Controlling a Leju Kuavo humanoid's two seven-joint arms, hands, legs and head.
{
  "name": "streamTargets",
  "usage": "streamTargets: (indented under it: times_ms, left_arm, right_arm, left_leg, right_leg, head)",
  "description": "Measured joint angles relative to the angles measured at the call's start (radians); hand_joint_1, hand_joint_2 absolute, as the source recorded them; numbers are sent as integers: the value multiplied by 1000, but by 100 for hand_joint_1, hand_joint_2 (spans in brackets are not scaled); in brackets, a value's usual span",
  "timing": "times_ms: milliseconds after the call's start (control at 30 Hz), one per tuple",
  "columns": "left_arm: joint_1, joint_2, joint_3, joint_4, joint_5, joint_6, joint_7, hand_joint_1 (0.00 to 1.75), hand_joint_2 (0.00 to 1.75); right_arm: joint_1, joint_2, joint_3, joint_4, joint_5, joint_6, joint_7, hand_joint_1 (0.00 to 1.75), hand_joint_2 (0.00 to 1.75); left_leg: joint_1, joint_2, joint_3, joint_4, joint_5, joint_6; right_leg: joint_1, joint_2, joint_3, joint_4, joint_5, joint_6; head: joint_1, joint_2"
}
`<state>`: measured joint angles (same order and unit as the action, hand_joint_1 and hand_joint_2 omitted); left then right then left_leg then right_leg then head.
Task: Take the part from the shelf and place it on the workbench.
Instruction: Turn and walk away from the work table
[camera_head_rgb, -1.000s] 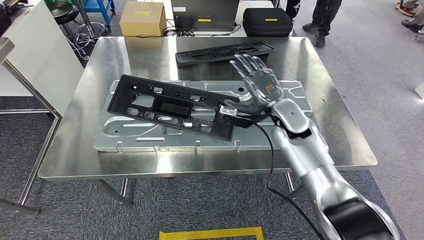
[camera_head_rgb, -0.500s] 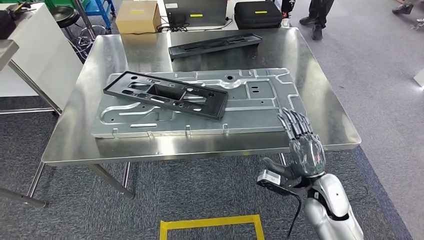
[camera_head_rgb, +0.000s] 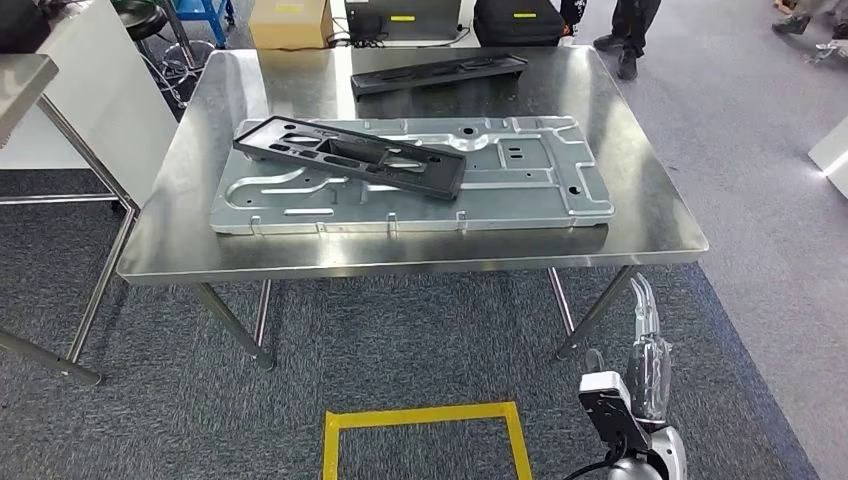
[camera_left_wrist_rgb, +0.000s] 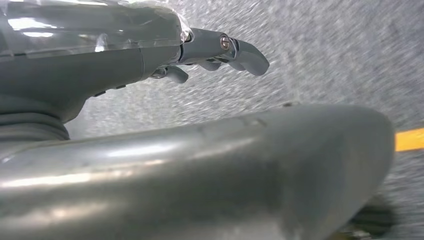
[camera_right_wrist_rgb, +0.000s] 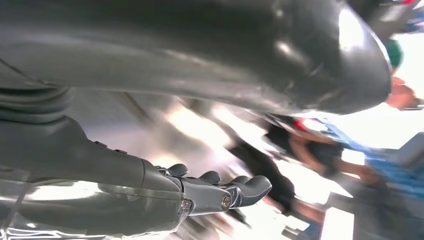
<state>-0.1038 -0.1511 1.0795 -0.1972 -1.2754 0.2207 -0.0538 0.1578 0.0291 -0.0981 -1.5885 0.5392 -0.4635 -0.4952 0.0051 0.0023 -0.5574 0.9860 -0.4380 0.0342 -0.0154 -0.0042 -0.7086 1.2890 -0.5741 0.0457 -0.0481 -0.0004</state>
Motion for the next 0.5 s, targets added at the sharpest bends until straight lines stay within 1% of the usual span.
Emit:
streamTargets:
  times_ms: [33,67,100,133,167,200,233,267,300,333,367,400,433,467,500]
  left_arm:
    - [2,-1,0,0,-5,-1,3,0,0]
    - [3,-2,-1,0,-9,-2,5,0,0]
    - [3,-3,-2,0,-14,-4,7,0,0]
    - [3,-4,-3,0,-19,-4,7,0,0]
    - [3,-4,-4,0,-24,-5,6,0,0]
    - [2,-5,-6,0,-29,-5,4,0,0]
    - [1,-6,-7,0,-33,-5,3,0,0]
    - [2,-6,-9,0,-37,-5,1,0,0]
    - [1,-6,-9,0,-40,-5,-1,0,0]
    - [0,-6,-10,0,-43,-6,-2,0,0]
    - [0,-6,-11,0,-47,-7,-3,0,0]
    - [-2,-6,-12,0,-50,-8,-3,0,0]
    - [-4,-6,-14,0,-54,-9,-1,0,0]
    - [-7,-6,-16,0,-57,-9,0,0,0]
    - [-10,-6,-18,0,-60,-10,3,0,0]
  right_arm:
    - [4,24,-25,46,-33,14,-17,0,0]
    - [2,46,-53,100,-53,27,-34,0,0]
    - [-7,63,-85,165,-63,37,-51,0,0]
    - [-24,77,-117,237,-64,42,-68,0,0]
    - [-48,87,-149,322,-57,43,-83,0,0]
    - [-76,93,-180,412,-48,42,-95,0,0]
    - [-104,96,-207,503,-40,43,-102,0,0]
    - [-132,99,-234,594,-37,45,-107,0,0]
    - [-159,101,-260,681,-39,50,-110,0,0]
    - [-184,103,-283,761,-45,55,-112,0,0]
    - [-206,104,-304,833,-52,61,-111,0,0]
    - [-226,106,-322,896,-60,69,-108,0,0]
    - [-242,107,-337,950,-66,76,-102,0,0]
    - [-254,108,-351,998,-72,84,-93,0,0]
    - [-264,108,-363,1041,-76,93,-83,0,0]
  left_leg:
    - [0,0,-18,4,11,-3]
    - [0,1,-34,8,21,-6]
    - [0,1,-48,13,29,-10]
    - [-1,1,-60,17,38,-15]
    - [-2,2,-67,19,47,-20]
    - [-2,4,-70,19,55,-26]
    - [-2,5,-72,17,65,-32]
    - [-2,6,-73,14,75,-38]
    - [0,5,-79,17,72,-44]
    - [1,4,-89,31,50,-50]
    - [2,2,-103,65,8,-55]
    - [5,2,-119,117,-50,-59]
    - [5,2,-133,183,-104,-62]
    - [6,2,-141,248,-136,-65]
    - [6,2,-139,294,-141,-67]
  right_leg:
    - [0,0,18,7,25,0]
    - [-1,0,54,-21,56,-1]
    - [-1,0,107,-82,74,-4]
    - [1,2,166,-163,72,-10]
    - [3,3,214,-233,59,-16]
    - [7,4,244,-283,44,-23]
    - [10,5,254,-308,38,-30]
    - [10,4,248,-311,45,-37]
    - [10,2,239,-314,57,-45]
    - [8,-1,227,-315,70,-53]
    - [6,-3,212,-318,85,-61]
    - [6,-4,195,-317,99,-66]
    - [8,-5,178,-316,112,-69]
    - [9,-6,160,-315,125,-69]
    - [10,-8,142,-313,138,-68]
  head:
    - [0,0]
    - [0,0]
    - [0,0]
    - [0,0]
    - [0,0]
    - [0,0]
    - [0,0]
    - [0,0]
    - [0,0]
    - [0,0]
    - [0,0]
    - [0,0]
    - [0,0]
    - [0,0]
    - [0,0]
